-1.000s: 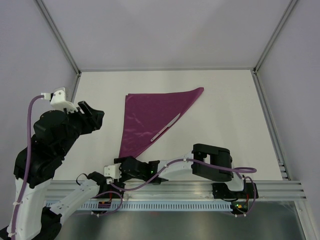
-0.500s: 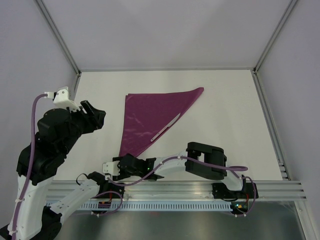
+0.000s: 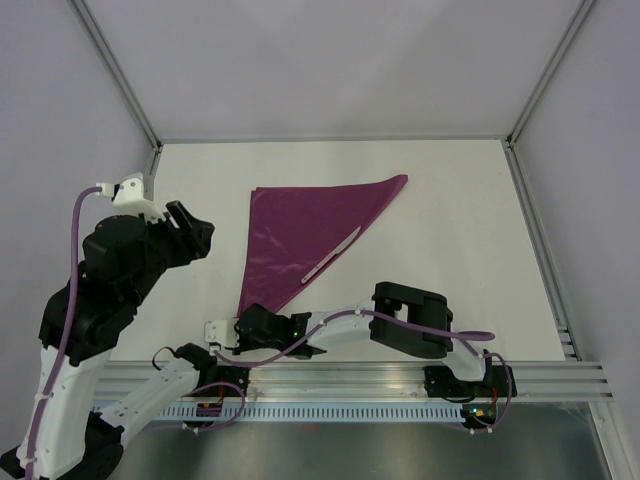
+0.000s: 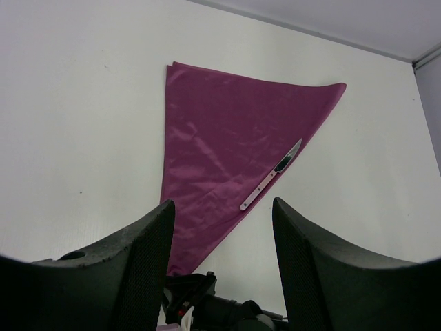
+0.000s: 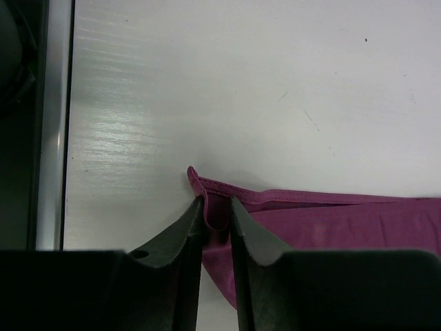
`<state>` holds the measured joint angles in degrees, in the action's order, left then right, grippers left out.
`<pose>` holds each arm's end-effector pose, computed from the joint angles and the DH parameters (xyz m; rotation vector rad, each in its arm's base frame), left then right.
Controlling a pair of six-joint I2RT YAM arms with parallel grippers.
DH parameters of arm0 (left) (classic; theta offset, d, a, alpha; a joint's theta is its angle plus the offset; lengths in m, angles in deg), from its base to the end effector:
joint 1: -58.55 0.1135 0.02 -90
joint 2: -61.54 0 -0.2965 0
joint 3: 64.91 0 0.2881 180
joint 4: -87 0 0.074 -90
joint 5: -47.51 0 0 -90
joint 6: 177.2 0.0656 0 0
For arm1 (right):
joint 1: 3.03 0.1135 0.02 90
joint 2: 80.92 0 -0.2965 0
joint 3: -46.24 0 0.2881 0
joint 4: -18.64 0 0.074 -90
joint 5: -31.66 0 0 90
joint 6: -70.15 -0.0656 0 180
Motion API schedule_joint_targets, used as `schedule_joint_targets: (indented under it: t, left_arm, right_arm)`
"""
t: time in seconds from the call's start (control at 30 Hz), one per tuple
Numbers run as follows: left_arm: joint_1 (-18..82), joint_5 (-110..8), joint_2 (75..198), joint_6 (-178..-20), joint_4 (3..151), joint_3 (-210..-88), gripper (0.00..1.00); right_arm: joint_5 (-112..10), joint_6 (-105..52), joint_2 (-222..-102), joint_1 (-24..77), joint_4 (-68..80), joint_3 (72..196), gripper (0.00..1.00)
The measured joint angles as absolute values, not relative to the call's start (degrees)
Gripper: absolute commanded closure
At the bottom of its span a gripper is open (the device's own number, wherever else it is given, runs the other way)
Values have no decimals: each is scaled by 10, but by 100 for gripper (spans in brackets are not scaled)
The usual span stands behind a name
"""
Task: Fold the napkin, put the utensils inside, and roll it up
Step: Fold the napkin at the center of the board.
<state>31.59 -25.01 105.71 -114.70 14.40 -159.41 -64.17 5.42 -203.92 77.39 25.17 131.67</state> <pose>0.1138 -0.0358 0.4901 -0.2098 1.9438 -0.3313 0.0946 0.5207 0.1147 -1.6713 1.3439 0.4642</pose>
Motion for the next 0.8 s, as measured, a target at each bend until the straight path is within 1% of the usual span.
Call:
schedule_joint_targets:
  t: [0.07, 0.1, 0.43, 0.5, 0.8]
  left_arm:
    - [316, -250, 1058, -1147, 146, -1593, 36]
    - [316, -250, 1058, -1147, 147, -1593, 36]
    - [316, -258, 1067, -1147, 158, -1590, 36]
    - [316, -263, 1071, -1147, 163, -1588, 36]
    - [316, -283, 1096, -1147, 188, -1586, 36]
  right_arm:
    - [-642, 54, -2039, 771, 249, 1319, 75]
    - [-642, 54, -2039, 770, 248, 1319, 77]
    - [-642, 46, -2021, 741, 224, 1320, 78]
    - [-642, 44, -2005, 728, 217, 1320, 79]
    - [-642, 18, -1927, 641, 203, 1320, 79]
